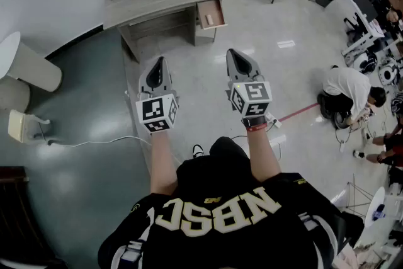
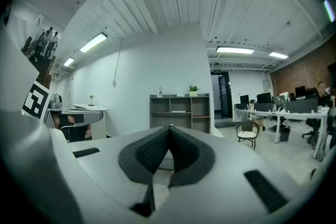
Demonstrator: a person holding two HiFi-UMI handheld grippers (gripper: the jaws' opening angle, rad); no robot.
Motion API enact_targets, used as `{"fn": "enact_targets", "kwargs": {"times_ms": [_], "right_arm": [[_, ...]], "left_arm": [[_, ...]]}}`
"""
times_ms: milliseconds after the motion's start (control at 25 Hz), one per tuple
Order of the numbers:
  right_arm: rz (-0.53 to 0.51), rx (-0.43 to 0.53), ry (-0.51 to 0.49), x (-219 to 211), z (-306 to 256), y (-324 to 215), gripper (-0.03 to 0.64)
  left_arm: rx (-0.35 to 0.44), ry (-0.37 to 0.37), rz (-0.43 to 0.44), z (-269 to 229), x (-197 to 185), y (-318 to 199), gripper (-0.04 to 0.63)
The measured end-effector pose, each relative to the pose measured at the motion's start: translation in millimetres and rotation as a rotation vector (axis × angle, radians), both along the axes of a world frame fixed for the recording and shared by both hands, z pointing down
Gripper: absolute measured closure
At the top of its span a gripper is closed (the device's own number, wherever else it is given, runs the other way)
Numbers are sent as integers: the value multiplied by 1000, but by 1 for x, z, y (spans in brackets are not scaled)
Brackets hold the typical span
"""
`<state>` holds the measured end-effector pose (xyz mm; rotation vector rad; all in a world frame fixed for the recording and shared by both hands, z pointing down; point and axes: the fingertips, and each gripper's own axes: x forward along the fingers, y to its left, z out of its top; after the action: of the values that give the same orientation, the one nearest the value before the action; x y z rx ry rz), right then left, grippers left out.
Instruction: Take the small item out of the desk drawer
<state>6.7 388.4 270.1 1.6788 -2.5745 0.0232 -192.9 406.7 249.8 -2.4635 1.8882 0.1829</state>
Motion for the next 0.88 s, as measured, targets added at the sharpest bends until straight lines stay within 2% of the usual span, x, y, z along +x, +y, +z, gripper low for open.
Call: {"fn": "enact_targets", "kwargs": {"times_ms": [120, 440, 640, 880], "right_arm": [[-12, -5, -2, -6, 2, -5, 612], [-48, -50, -86, 3, 24, -39, 612], [-81, -76, -150, 13, 36, -104, 612], [-139, -49, -177, 26, 17, -206, 612]], "left_arm": [[-13, -4, 6, 5, -1, -5, 583], [-49, 22, 20, 21, 15, -37, 583], [-56, 17, 16, 25, 37, -94, 583], [-19, 15, 0, 3, 65, -193, 583]]}}
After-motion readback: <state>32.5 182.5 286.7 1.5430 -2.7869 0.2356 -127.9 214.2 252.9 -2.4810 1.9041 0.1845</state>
